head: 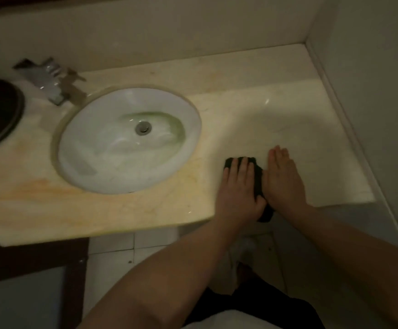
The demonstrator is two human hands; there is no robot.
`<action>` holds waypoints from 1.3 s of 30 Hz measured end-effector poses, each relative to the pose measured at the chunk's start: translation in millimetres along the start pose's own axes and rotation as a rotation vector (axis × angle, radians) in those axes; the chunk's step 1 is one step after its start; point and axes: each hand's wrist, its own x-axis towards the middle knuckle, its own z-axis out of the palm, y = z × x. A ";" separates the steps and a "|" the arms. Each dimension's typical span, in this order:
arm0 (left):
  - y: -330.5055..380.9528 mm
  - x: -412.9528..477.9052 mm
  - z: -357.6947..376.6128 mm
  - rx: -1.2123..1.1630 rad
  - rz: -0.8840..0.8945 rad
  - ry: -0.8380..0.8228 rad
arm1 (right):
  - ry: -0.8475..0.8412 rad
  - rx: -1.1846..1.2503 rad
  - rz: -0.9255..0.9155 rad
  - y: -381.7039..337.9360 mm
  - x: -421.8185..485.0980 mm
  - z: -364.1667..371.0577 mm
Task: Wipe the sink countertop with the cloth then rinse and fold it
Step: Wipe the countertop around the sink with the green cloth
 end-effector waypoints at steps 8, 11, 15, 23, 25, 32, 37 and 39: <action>-168.8 -121.3 -52.7 0.127 -0.248 -0.002 | -0.054 -0.051 -0.266 -183.2 -35.1 53.6; -210.4 -156.3 -64.5 0.127 -0.320 0.024 | -0.074 -0.070 -0.318 -226.4 -44.7 62.1; -235.8 -180.3 -69.3 0.105 -0.375 0.035 | -0.102 -0.075 -0.379 -261.8 -49.3 67.7; -274.6 -202.1 -77.2 0.073 -0.620 0.121 | -0.168 -0.016 -0.607 -342.7 -40.7 87.9; -297.4 -211.3 -84.2 0.084 -0.694 0.132 | -0.169 -0.036 -0.643 -361.9 -38.1 93.8; -394.2 -239.2 -114.8 0.133 -0.887 0.128 | -0.180 -0.027 -0.625 -422.3 -34.1 106.1; -468.7 -257.4 -136.1 0.127 -0.910 0.137 | -0.138 0.022 -0.542 -476.9 -27.5 112.6; -502.4 -263.6 -145.8 0.137 -0.888 0.158 | -0.121 0.012 -0.472 -492.6 -24.7 120.5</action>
